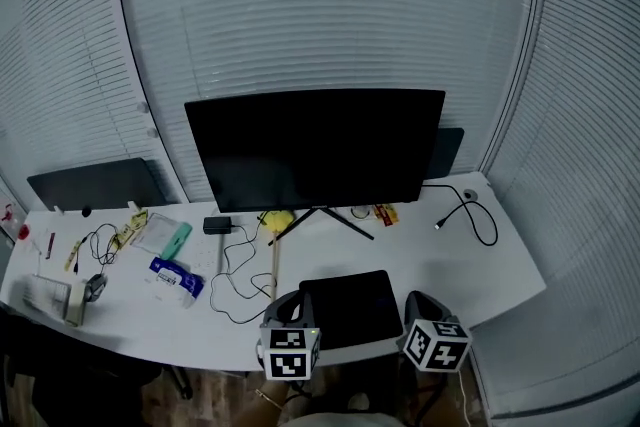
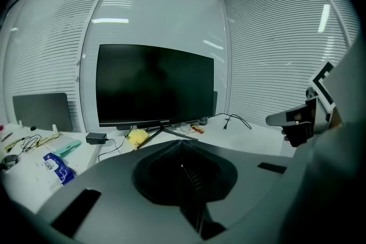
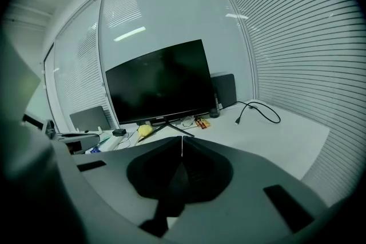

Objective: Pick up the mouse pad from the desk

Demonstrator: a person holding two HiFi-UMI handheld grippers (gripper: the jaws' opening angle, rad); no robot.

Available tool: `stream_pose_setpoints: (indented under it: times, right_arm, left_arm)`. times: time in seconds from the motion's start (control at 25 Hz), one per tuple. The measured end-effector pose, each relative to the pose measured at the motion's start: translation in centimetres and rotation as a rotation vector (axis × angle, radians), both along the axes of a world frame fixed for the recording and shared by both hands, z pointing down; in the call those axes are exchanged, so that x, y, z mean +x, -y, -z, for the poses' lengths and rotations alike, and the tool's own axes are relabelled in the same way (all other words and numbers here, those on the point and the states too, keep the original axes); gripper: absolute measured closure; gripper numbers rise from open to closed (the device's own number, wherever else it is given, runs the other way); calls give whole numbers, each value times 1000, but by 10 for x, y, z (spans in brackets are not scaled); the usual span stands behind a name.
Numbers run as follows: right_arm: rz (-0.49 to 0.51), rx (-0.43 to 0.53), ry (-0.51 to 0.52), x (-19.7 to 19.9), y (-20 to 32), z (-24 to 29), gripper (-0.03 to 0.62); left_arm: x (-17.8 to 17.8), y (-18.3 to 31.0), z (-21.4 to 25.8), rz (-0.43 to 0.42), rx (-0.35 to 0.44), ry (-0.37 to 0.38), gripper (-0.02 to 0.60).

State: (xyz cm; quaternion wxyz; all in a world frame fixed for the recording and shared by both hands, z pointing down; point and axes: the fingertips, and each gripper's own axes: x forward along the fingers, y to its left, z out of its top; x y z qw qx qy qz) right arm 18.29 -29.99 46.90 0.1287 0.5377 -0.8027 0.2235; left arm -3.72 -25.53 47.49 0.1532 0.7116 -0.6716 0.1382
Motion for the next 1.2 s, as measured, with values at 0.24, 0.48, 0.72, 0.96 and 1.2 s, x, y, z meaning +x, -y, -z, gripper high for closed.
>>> stream_pose_setpoints:
  times: [0.24, 0.48, 0.72, 0.96, 1.2]
  right_arm:
    - [103, -10, -10, -7, 40, -3, 560]
    - [202, -36, 0, -18, 69, -14, 560]
    - [227, -71, -1, -33, 76, -33, 560]
    - [219, -109, -36, -38, 77, -46, 560]
    - [199, -148, -47, -42, 79, -65, 560]
  left_arm:
    - [-2, 19, 0, 102, -2, -1, 565]
    - [-5, 18, -11, 201, -46, 4, 565]
    - [-14, 18, -24, 215, -84, 13, 565]
    - [-28, 25, -32, 223, -98, -11, 565]
    - [-32, 28, -48, 229, -117, -57, 563]
